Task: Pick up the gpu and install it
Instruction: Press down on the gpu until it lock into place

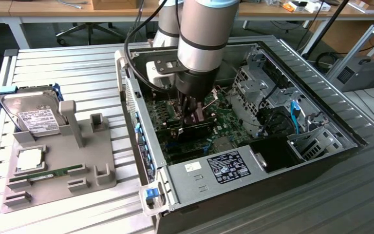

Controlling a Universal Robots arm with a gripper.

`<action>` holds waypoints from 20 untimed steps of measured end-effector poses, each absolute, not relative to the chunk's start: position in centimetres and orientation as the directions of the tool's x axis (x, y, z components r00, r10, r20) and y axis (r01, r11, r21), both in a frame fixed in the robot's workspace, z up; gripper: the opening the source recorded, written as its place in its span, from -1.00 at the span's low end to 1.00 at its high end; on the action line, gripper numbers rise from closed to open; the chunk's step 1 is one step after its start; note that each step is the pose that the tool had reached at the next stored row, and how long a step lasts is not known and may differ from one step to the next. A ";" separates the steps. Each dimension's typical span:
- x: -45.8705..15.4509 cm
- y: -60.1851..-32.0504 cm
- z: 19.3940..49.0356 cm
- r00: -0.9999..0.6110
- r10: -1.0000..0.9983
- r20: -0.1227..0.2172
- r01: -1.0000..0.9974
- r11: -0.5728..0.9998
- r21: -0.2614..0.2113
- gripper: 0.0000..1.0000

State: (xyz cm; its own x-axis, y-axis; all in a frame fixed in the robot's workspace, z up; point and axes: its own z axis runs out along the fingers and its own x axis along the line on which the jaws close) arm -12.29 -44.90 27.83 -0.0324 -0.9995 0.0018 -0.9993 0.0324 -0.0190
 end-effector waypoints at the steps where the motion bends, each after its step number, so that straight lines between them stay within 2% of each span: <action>1: -12.3 -44.9 27.8 -0.032 -0.999 0.001 -0.999 0.032 -0.019 -0.79; 20: -12.4 -44.9 27.4 -0.032 -0.999 0.000 -0.999 0.032 -0.019 -0.79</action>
State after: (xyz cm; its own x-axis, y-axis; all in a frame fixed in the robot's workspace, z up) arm -12.37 -44.91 27.43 -0.0324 -0.9995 0.0000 -0.9993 0.0324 -0.0189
